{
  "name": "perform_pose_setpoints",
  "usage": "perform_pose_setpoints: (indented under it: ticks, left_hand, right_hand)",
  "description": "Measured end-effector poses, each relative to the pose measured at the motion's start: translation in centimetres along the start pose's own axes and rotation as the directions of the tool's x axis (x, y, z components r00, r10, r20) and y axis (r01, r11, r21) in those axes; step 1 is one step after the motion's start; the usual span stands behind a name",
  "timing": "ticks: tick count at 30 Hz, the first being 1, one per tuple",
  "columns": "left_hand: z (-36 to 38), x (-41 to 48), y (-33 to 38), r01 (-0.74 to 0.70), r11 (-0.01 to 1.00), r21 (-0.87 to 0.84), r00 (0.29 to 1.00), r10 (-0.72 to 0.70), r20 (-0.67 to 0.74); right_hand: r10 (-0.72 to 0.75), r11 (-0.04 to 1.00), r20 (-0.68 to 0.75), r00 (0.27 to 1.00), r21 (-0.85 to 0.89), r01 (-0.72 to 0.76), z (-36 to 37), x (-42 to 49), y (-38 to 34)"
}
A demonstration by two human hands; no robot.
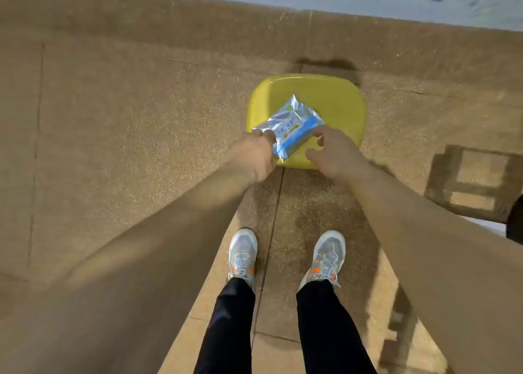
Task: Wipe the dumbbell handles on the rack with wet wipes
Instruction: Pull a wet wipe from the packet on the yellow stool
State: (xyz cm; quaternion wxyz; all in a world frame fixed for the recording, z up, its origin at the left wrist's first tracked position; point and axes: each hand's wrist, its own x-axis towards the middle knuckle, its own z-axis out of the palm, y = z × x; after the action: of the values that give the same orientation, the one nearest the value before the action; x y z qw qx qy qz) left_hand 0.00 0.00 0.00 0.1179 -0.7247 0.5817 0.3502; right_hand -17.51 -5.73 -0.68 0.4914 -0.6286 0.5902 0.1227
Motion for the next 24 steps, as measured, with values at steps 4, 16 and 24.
perform_pose_setpoints:
  ticks: [4, 16, 24]
  left_hand:
    - [2.4, 4.6, 1.1, -0.027, 1.0, -0.009, 0.977, 0.025, -0.211]
    - [6.2, 7.9, 1.0, -0.083, 0.937, -0.34, 0.907, -0.07, -0.415]
    - [6.2, 6.1, -0.4, -0.169, 0.901, -0.399, 0.924, 0.005, -0.382]
  right_hand:
    - [-0.156, 0.987, -0.258, 0.954, -0.008, 0.159, 2.4, 4.0, 0.8]
    - [-0.195, 0.961, -0.39, 0.9, 0.106, 0.254, 3.8, 8.4, 1.8]
    - [-0.196, 0.97, -0.177, 0.964, 0.105, 0.217, 3.4, 7.0, 1.6]
